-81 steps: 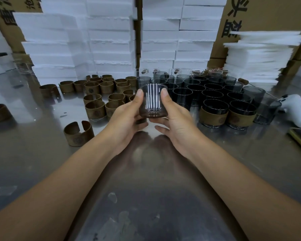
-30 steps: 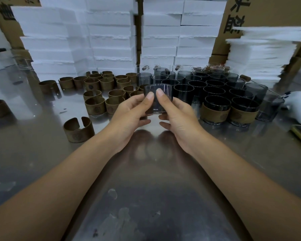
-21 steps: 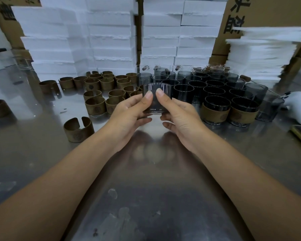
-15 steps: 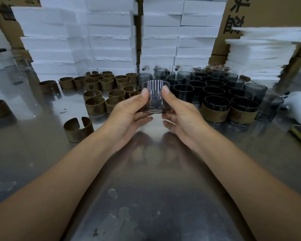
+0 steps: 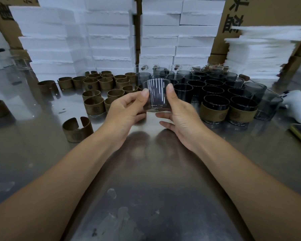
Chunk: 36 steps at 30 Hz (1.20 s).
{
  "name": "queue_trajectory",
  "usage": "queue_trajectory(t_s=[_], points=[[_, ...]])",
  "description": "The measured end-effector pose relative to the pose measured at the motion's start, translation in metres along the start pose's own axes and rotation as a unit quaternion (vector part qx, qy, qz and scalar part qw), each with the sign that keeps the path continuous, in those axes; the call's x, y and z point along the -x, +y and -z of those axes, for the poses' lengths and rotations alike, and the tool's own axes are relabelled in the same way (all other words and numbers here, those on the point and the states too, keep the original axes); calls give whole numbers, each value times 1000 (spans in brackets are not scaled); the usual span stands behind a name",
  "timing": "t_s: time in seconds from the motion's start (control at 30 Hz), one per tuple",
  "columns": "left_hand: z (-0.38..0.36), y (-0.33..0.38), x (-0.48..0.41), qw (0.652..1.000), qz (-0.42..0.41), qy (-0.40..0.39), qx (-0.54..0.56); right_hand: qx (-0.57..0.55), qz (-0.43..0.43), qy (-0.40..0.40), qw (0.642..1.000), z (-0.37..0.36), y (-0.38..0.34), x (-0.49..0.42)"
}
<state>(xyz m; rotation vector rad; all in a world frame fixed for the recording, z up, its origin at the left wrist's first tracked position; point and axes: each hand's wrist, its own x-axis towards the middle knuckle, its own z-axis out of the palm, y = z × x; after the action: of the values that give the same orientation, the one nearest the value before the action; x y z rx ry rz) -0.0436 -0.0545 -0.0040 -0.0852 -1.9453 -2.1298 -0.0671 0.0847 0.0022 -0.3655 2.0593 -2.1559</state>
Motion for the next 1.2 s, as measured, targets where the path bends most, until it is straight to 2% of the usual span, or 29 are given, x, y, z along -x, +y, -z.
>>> queue_trajectory(t_s=[0.2, 0.3, 0.57, 0.73, 0.9, 1.1, 1.2], points=[[-4, -1, 2, 1000, -2, -6, -8, -17, 20, 48, 999, -4, -2, 3], [-4, -1, 3, 1000, -12, -4, 11, -42, 11, 31, 999, -5, -3, 3], [3, 3, 1, 995, 15, -61, 75, -113, -12, -4, 994, 2, -3, -1], [2, 3, 0, 991, 31, -68, 114, -141, -26, -11, 990, 4, -3, -3], [-2, 1, 2, 999, -28, -11, 32, -127, -29, 0, 992, 3, 0, -5], [-4, 1, 5, 991, -86, -56, -85, -142, -46, 23, 989, 6, 0, -6], [-6, -2, 6, 982, -112, -53, -140, -147, -58, 34, 987, 5, -1, -5]])
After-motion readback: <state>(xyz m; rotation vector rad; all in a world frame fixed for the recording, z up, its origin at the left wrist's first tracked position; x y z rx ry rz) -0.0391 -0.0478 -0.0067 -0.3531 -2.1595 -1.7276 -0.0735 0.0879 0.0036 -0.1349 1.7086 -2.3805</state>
